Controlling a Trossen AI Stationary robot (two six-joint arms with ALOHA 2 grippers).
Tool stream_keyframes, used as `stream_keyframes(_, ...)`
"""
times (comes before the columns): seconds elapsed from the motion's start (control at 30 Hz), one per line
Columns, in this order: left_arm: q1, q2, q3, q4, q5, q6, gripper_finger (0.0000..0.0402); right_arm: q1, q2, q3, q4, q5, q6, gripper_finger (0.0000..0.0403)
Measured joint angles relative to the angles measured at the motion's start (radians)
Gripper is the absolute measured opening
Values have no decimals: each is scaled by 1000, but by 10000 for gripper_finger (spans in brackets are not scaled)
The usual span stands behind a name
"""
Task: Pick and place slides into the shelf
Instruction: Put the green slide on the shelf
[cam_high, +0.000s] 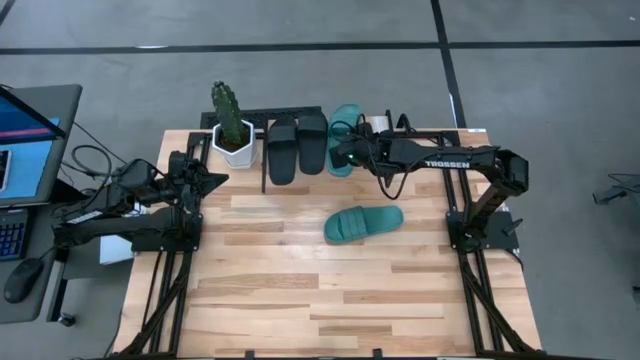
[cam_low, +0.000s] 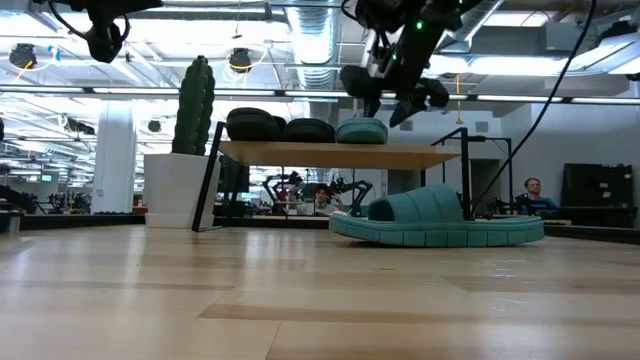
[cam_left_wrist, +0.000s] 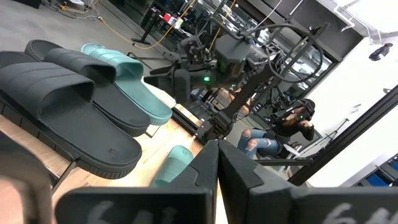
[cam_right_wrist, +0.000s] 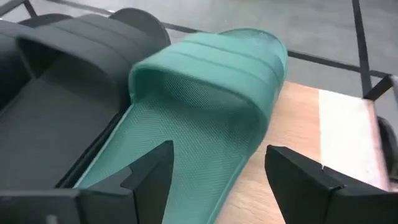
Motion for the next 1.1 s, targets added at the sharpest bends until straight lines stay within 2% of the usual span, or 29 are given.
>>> stream_keyframes(0.27,0,0,0,0,0,0,0,90,-1,108,-398,-19,12,239)
stream_keyframes(0.37,0,0,0,0,0,0,0,155,-1,118,-573,-53,100,239)
stream_keyframes(0.47,0,0,0,0,0,0,0,239,0,118,-695,-137,191,239)
stream_keyframes(0.57,0,0,0,0,0,-24,0,342,0,112,-735,-231,285,239)
stream_keyframes(0.63,0,0,0,0,0,-36,0,422,1,110,-740,-242,353,239)
stream_keyframes(0.87,0,0,0,-2,0,-46,0,672,14,111,-796,-154,625,239)
stream_keyframes(1.03,0,0,0,-3,0,-50,0,778,92,111,-1005,-138,871,239)
stream_keyframes(1.1,0,0,0,-3,0,-50,0,794,137,97,-991,-149,917,239)
